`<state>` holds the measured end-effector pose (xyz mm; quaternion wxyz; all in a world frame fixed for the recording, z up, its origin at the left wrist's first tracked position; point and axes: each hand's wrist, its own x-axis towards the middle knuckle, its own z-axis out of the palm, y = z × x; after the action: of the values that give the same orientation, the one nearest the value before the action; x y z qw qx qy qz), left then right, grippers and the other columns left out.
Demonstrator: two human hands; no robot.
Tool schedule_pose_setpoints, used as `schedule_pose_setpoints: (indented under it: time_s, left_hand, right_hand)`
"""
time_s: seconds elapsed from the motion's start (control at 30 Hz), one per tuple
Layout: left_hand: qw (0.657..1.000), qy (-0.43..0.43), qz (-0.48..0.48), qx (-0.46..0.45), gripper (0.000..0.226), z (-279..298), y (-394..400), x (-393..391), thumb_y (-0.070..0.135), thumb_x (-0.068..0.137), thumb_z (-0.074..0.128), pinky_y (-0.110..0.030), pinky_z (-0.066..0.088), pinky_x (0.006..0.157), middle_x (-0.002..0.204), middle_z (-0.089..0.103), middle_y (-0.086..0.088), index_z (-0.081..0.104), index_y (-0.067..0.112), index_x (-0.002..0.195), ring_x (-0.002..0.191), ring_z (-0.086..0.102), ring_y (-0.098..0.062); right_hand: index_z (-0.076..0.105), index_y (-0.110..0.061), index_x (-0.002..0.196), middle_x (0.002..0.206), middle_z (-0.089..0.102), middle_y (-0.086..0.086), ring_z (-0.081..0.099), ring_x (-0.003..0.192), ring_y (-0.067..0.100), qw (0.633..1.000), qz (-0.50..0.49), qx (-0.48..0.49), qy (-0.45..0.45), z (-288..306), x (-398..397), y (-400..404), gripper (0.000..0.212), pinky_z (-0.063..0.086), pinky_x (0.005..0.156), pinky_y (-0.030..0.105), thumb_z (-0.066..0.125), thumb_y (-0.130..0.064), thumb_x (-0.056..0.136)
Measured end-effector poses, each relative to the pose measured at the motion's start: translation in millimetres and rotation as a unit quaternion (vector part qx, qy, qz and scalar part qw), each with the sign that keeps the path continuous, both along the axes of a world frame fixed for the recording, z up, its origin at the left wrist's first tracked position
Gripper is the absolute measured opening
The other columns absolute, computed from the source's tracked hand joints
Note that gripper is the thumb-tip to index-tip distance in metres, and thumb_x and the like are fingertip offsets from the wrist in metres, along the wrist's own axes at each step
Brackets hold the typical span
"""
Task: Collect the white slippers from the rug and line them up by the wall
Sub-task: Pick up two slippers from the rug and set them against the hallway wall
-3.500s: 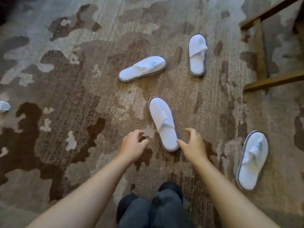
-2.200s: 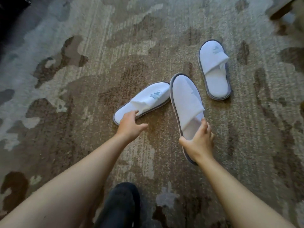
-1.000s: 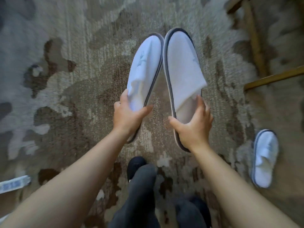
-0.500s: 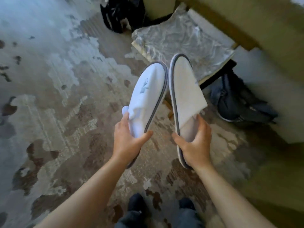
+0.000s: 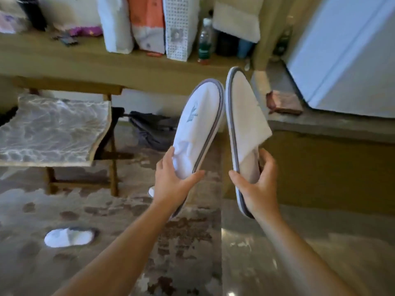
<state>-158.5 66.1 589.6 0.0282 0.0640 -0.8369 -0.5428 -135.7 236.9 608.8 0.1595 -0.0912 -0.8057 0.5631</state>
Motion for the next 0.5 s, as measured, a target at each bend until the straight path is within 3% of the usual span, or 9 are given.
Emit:
schedule_pose_setpoints:
  time_s: [0.23, 0.5]
  left_hand:
    - [0.979, 0.018, -0.2, 0.017, 0.088, 19, 252, 27, 0.038, 0.064, 0.072, -0.031, 0.032, 0.095, 0.142, 0.032, -0.008, 0.024, 0.022, 0.136, 0.121, 0.034, -0.016]
    - [0.915, 0.019, -0.401, 0.038, 0.089, 29, 485, 75, 0.039, 0.061, 0.073, -0.031, 0.032, 0.093, 0.141, 0.035, -0.007, 0.027, 0.022, 0.135, 0.119, 0.037, -0.017]
  right_hand:
    - [0.032, -0.023, 0.126, 0.129, 0.04, 0.004, 0.046, 0.115, 0.019, 0.98, -0.195, 0.009, 0.022, 26, 95, 233, 0.074, 0.045, 0.09, 0.034, 0.075, -0.021, 0.066]
    - [0.032, -0.025, 0.128, 0.132, 0.04, 0.003, 0.042, 0.118, 0.016, 0.923, -0.384, -0.012, 0.031, 29, 202, 418, 0.077, 0.04, 0.094, 0.032, 0.075, -0.023, 0.064]
